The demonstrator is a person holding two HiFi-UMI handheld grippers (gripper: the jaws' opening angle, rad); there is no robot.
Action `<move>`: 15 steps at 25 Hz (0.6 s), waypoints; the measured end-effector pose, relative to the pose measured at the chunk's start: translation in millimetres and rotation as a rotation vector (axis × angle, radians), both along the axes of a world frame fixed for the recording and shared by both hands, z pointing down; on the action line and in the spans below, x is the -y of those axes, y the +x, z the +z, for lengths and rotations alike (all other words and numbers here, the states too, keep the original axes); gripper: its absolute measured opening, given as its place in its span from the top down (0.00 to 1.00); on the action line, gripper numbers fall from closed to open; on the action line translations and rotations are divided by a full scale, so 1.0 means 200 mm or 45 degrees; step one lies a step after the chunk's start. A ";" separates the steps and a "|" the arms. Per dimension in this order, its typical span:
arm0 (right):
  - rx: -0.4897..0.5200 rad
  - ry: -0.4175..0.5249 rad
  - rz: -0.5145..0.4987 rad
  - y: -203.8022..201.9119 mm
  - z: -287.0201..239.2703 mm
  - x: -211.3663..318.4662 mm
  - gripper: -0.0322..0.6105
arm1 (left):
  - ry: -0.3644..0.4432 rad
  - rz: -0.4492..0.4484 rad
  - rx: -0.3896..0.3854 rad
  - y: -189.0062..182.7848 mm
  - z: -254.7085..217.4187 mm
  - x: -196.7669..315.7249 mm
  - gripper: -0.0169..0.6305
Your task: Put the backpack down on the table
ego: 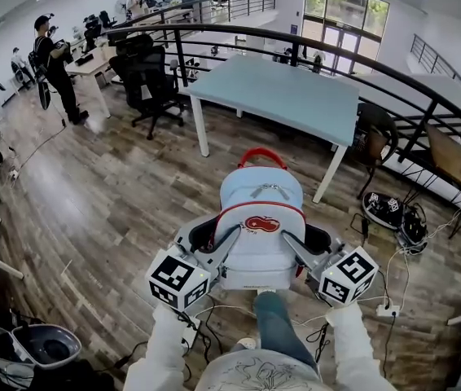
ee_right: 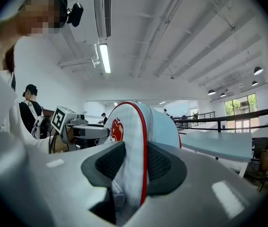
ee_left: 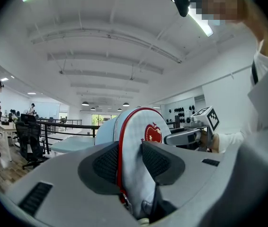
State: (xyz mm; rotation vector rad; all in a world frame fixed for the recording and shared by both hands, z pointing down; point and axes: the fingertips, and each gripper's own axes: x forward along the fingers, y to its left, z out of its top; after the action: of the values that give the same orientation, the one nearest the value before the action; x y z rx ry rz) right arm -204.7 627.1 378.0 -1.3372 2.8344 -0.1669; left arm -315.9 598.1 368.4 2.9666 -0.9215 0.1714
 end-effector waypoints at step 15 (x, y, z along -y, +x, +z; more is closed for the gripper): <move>-0.040 0.051 -0.071 0.47 -0.07 1.06 0.73 | 0.011 -0.082 -0.017 0.46 -0.06 1.03 0.75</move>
State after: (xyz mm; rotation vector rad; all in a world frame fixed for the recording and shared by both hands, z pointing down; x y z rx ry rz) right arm -110.5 416.0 363.6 -1.2654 2.8861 -0.0891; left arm -223.2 392.3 356.5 2.9371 -1.0168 0.1465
